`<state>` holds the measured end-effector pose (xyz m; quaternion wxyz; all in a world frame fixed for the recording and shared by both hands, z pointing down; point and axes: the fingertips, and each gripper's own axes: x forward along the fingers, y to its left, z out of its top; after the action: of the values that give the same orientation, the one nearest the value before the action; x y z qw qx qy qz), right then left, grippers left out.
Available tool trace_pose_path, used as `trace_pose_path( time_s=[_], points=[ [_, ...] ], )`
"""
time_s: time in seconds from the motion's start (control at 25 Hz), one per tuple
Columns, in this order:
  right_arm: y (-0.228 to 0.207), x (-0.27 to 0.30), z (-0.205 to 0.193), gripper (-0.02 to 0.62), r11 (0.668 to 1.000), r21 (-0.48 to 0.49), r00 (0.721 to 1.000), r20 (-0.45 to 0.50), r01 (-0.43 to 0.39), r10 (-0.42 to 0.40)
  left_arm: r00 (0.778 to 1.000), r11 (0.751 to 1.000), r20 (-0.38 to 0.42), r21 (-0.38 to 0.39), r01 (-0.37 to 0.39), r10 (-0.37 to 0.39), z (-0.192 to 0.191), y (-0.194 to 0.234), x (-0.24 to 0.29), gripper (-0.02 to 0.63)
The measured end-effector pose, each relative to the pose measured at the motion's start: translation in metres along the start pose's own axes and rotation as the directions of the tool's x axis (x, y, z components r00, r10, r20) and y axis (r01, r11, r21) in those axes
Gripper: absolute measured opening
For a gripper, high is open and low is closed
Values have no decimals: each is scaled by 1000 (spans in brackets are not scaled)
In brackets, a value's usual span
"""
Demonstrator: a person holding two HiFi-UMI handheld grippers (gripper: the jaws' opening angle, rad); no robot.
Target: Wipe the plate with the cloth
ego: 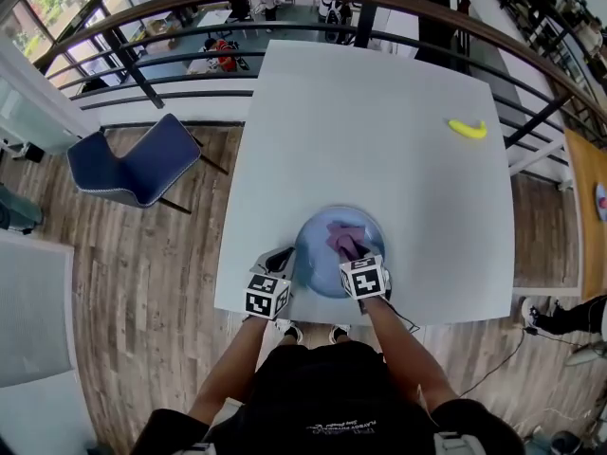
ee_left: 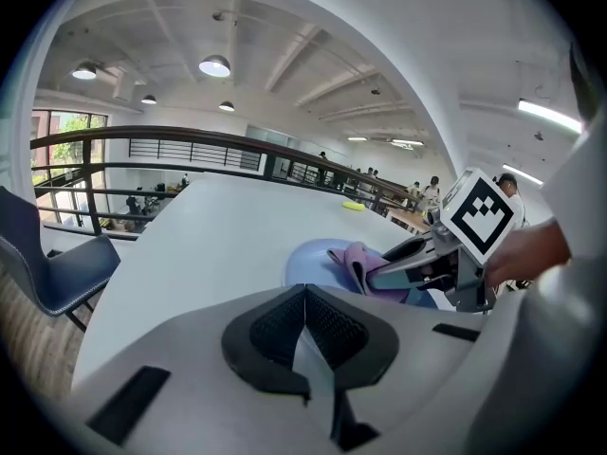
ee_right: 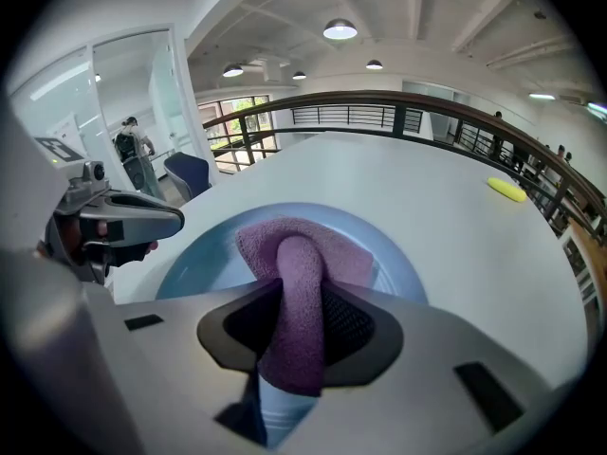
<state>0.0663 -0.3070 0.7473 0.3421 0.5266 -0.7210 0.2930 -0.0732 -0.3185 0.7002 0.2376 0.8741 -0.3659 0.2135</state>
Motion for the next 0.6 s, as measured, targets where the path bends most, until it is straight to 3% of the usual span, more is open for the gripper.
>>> trace_pose_path(
  time_s=[0.6],
  points=[
    [-29, -8, -12, 115, 995, 59, 996, -37, 79, -77, 1000, 1000, -2, 9, 28, -28, 0, -15, 2, 12]
  ],
)
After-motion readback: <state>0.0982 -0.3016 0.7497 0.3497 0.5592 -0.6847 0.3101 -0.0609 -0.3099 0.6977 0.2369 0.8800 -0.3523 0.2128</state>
